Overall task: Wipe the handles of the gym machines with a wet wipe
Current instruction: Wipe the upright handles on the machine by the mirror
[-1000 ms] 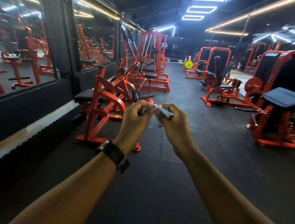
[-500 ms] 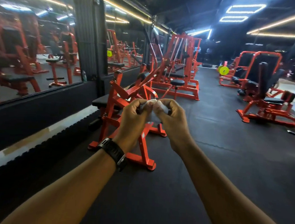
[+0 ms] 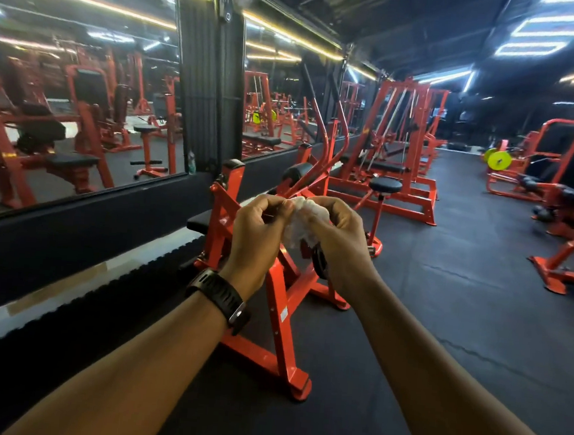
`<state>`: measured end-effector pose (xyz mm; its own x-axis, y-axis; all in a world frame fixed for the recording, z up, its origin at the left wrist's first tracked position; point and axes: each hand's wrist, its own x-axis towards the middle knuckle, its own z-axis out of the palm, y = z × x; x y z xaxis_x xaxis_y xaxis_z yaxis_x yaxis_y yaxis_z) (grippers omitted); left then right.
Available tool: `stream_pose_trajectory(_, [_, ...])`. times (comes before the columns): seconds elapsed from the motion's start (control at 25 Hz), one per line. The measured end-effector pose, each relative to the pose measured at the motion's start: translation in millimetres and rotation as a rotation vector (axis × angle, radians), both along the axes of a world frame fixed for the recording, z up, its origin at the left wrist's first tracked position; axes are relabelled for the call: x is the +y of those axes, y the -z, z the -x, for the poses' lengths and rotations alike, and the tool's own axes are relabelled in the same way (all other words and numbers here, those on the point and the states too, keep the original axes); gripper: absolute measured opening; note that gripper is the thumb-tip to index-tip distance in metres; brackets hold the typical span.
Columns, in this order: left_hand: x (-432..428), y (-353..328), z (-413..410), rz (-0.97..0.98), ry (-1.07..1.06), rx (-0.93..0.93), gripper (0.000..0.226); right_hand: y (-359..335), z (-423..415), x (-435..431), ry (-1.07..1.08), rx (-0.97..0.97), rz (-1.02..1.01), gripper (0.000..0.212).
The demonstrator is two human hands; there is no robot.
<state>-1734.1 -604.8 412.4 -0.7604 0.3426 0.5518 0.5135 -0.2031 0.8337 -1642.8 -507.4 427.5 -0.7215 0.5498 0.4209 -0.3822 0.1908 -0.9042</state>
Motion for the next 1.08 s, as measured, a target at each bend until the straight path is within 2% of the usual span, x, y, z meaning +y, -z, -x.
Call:
stream_pose_trajectory(0.16, [85.9, -2.1, 83.6, -0.016, -0.027, 0.023, 0.008, -2.5, 80.1, 85.1, -0.005, -0.025, -0.014, 0.024])
stream_pose_trajectory(0.36, [182.1, -11.2, 179.8, -0.027, -0.029, 0.032, 0.006, -7.7, 173.1, 188.8, 0.067, -0.017, -0.066, 0.015])
stream_pose_trajectory(0.64, [312.3, 2.0, 270.0, 0.017, -0.088, 0.037, 0.009, 5.5, 275.0, 326.0, 0.043, -0.007, -0.014, 0.006])
stream_pose_trajectory(0.96, [477.0, -12.9, 342.3, 0.000, -0.372, 0.128, 0.013, -20.8, 377.7, 500.0, -0.022, 0.046, -0.179, 0.008])
stream_pose_trajectory(1.08, [520.5, -31.1, 370.1, 0.009, -0.497, 0.194, 0.015, -47.5, 419.6, 554.2, -0.091, 0.064, -0.268, 0.023])
